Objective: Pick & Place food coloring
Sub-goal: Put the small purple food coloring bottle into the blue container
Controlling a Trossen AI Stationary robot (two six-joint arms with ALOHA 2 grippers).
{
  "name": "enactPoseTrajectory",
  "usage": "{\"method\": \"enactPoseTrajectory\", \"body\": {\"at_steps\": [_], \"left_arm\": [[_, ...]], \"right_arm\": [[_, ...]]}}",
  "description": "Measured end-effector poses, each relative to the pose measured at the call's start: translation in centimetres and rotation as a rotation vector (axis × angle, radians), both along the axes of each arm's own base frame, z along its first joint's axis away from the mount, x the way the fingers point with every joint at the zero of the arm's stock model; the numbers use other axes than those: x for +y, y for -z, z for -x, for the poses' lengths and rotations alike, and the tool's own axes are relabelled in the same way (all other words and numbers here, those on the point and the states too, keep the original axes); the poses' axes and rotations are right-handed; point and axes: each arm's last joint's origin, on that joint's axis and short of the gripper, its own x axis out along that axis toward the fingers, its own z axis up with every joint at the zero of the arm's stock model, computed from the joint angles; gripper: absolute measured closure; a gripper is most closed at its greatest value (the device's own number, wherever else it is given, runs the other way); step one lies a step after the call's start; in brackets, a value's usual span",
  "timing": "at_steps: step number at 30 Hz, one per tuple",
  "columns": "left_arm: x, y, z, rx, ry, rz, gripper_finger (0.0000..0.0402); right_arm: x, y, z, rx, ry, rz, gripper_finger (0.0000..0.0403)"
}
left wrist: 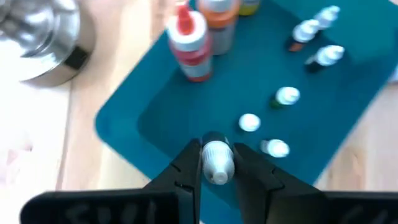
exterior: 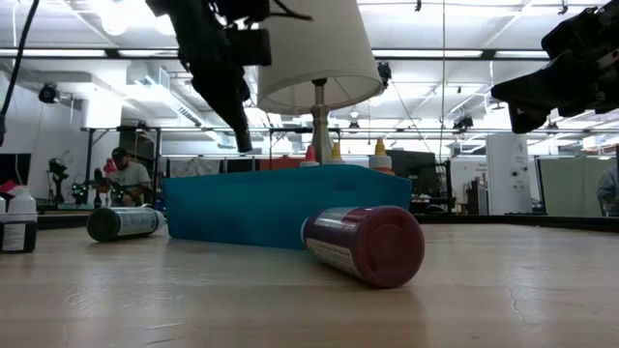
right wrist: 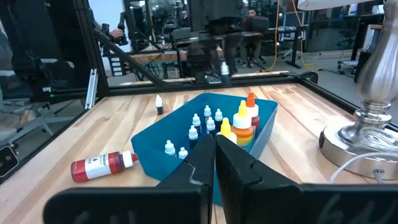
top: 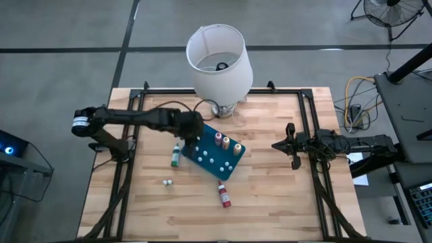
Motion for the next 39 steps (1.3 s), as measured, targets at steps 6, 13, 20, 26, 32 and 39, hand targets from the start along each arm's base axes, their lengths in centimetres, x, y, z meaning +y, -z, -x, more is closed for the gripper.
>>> {"method": "enactPoseTrajectory", "body": {"at_steps": [6, 13, 20, 26, 32, 39], "left_arm": [[2.2, 1.4, -0.8, 0.043, -0.093, 0.023, 0.0355], [2.7, 2.3, -2.8, 0.061, -0.092, 0.078, 0.0355], [2.6, 3.0, -4.2, 0.086, -0.079, 0.095, 0.0355], [1.5, 3.8, -4.7, 0.118, -0.043, 0.100, 0.0355], [0.7, 5.2, -5.0, 0.179, -0.021, 0.106, 0.0355], [0.5, 6.5, -5.5, 0.215, -0.013, 0.109, 0.0355]], "right_arm": [[0.0, 0.0, 0.0, -0.001, 0.000, 0.000, 0.0394], [0.0, 0.0, 0.0, 0.000, 0.000, 0.000, 0.0394], [0.0, 0.0, 0.0, -0.001, 0.000, 0.000, 0.0394], [0.0, 0.0, 0.0, 0.000, 0.000, 0.000, 0.0394], [0.0, 0.0, 0.0, -0.001, 0.000, 0.000, 0.0394], [0.0, 0.0, 0.0, -0.001, -0.001, 0.000, 0.0394]]}}
